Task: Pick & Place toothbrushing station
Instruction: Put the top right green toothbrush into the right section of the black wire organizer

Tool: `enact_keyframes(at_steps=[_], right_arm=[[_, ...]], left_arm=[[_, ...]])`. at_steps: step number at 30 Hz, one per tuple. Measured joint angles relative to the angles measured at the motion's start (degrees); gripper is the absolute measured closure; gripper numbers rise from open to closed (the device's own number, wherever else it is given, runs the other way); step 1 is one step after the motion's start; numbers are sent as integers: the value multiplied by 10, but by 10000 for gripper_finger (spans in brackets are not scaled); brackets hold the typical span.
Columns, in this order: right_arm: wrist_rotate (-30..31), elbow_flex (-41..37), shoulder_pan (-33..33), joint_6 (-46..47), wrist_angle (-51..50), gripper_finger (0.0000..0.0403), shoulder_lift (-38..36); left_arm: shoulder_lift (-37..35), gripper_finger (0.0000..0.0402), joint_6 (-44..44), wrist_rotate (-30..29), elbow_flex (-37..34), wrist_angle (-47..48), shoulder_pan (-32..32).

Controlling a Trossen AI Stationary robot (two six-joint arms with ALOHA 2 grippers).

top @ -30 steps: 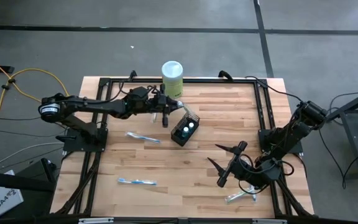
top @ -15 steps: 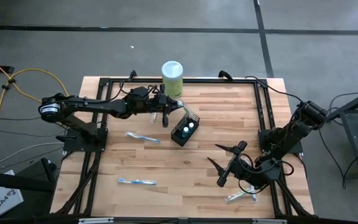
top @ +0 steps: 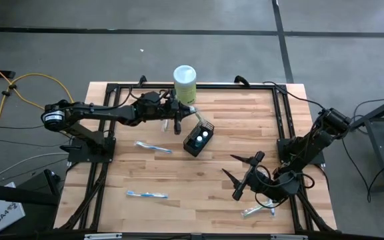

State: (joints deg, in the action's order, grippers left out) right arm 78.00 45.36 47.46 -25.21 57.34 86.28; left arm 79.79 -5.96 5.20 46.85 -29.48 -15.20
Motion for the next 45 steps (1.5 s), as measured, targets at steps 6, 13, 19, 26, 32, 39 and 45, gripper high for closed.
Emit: enact_keyframes(at_steps=[6, 13, 19, 26, 32, 39, 45], right_arm=[[0, 0, 0, 0, -1, 147, 0], [-1, 0, 0, 3, -1, 147, 0], [-1, 0, 0, 6, -1, 147, 0], [-1, 0, 0, 6, -2, 146, 0], [-1, 0, 0, 6, -2, 147, 0], [-1, 0, 0, 6, -2, 147, 0], [-1, 0, 0, 6, -2, 147, 0]], left_arm=[[-2, 397, 0, 23, 0, -19, 17], [-2, 397, -15, -11, 0, -13, 18], [-7, 397, -10, -11, 1, -1, 5], [-7, 397, -7, -12, 1, 49, 3], [-2, 397, -11, -11, 1, 45, 3], [34, 397, -5, -8, 1, 23, 3], [70, 397, 18, -8, 1, 6, 3]])
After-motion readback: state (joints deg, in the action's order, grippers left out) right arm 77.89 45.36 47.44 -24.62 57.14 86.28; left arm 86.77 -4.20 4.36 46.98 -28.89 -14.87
